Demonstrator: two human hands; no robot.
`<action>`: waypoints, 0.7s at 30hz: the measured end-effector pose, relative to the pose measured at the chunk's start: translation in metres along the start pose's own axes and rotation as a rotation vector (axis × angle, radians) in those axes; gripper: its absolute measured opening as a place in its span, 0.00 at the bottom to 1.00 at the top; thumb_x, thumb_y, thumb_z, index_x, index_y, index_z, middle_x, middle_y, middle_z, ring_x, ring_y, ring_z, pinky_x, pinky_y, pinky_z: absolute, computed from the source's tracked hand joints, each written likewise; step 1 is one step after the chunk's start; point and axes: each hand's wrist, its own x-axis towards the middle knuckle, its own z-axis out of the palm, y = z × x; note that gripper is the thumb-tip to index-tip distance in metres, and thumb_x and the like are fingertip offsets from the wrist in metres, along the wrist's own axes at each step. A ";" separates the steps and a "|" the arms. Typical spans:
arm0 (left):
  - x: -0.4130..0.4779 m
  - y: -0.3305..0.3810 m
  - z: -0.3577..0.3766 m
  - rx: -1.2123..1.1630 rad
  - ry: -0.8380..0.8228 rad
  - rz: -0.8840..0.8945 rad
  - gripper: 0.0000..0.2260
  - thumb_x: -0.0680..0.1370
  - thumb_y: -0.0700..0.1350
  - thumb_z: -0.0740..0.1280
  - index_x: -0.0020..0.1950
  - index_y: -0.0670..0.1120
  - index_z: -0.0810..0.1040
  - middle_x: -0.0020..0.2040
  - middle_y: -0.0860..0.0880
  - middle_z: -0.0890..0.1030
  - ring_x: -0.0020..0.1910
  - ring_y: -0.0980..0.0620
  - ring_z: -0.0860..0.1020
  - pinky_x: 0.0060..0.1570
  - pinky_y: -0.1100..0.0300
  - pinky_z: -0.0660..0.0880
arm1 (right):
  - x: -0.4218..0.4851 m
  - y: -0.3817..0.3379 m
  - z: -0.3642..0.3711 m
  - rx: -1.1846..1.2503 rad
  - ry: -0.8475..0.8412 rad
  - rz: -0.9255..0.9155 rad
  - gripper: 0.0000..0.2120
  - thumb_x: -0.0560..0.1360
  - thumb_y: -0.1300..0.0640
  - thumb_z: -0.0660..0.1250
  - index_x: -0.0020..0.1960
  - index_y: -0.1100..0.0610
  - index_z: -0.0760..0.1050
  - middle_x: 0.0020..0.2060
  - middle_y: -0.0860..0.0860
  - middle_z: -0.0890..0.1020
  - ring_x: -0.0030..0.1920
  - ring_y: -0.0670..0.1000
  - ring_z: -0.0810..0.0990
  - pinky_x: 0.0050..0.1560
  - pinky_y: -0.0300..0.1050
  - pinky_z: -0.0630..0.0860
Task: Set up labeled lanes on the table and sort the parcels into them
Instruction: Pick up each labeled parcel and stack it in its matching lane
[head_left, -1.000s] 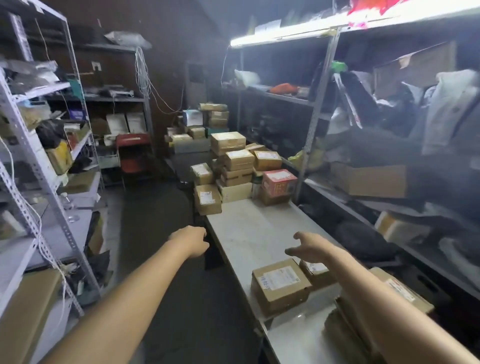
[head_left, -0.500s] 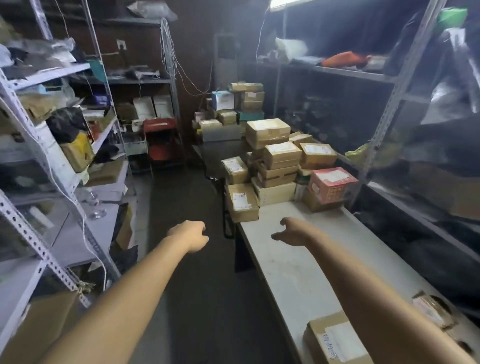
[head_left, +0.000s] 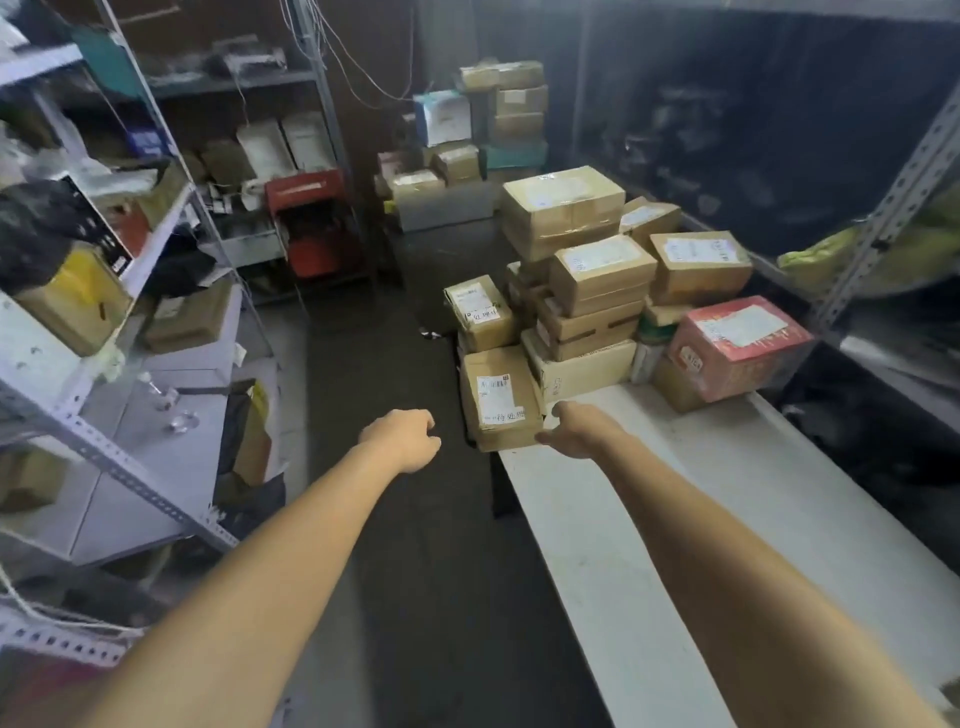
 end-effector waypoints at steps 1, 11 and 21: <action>0.018 0.000 0.004 -0.006 -0.011 0.004 0.19 0.80 0.55 0.60 0.70 0.57 0.73 0.66 0.49 0.78 0.61 0.45 0.77 0.55 0.54 0.74 | 0.016 0.001 0.002 0.011 0.002 0.019 0.26 0.79 0.47 0.65 0.72 0.57 0.69 0.68 0.55 0.76 0.67 0.57 0.74 0.62 0.48 0.72; 0.214 0.007 0.041 -0.196 -0.145 0.075 0.22 0.80 0.57 0.60 0.74 0.54 0.68 0.69 0.48 0.75 0.65 0.43 0.75 0.59 0.53 0.74 | 0.179 -0.005 0.036 0.139 0.081 0.225 0.26 0.77 0.46 0.64 0.71 0.56 0.68 0.67 0.56 0.75 0.66 0.58 0.74 0.60 0.52 0.73; 0.315 0.018 0.080 -0.435 -0.322 -0.005 0.33 0.76 0.61 0.67 0.76 0.48 0.61 0.69 0.45 0.76 0.66 0.40 0.74 0.65 0.46 0.73 | 0.279 0.000 0.061 0.236 0.019 0.348 0.29 0.75 0.47 0.64 0.73 0.57 0.66 0.60 0.58 0.79 0.59 0.60 0.78 0.55 0.49 0.74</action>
